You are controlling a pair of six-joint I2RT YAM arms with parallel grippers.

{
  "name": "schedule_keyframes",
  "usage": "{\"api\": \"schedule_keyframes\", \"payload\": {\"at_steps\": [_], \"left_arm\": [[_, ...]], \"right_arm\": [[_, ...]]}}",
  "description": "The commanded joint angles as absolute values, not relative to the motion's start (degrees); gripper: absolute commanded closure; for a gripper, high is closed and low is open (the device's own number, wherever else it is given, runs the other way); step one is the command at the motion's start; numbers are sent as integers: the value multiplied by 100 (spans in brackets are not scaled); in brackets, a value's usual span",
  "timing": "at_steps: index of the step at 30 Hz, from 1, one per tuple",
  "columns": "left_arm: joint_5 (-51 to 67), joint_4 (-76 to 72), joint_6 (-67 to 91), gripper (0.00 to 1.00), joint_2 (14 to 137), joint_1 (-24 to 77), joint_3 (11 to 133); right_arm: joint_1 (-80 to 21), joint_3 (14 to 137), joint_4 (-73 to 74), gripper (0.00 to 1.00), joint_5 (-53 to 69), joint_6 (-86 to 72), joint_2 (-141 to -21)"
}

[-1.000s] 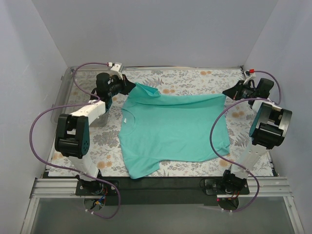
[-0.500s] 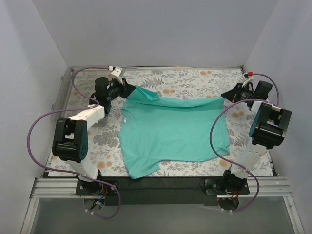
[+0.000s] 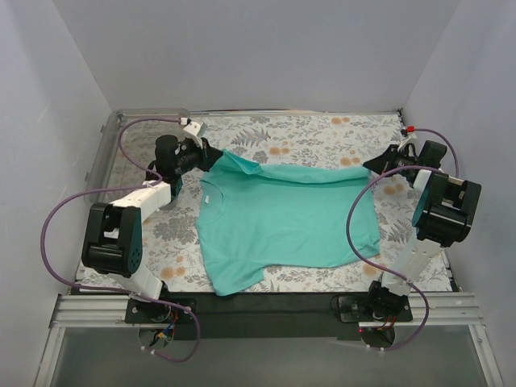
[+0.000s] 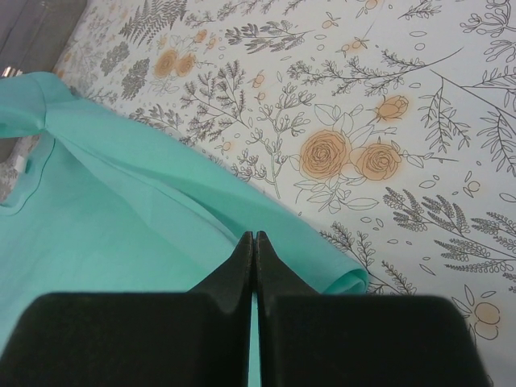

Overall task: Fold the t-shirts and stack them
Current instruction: Fold the tshirt

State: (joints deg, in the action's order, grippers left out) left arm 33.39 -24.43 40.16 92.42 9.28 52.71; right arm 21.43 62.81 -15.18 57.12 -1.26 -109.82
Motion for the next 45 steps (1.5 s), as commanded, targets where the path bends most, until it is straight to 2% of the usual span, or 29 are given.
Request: {"api": "schedule_keyframes", "payload": {"at_steps": [1, 26, 41, 44, 45], "left_arm": [[3428, -2329, 3797, 100, 8833, 905, 5142], [3436, -2162, 3806, 100, 8227, 905, 4298], [3437, -1943, 3841, 100, 8297, 976, 4184], [3437, -1925, 3832, 100, 8332, 993, 4175], [3437, -1925, 3823, 100, 8341, 993, 4175]], "right_arm": [[2223, 6249, -1670, 99, 5722, -26, -10688], [2276, 6100, -1239, 99, 5537, 404, -10635], [2320, 6082, -853, 99, 5449, 676, -10582], [2320, 6117, -589, 90, 5467, 878, -10495], [2329, 6091, -545, 85, 5467, 957, -10442]]}}
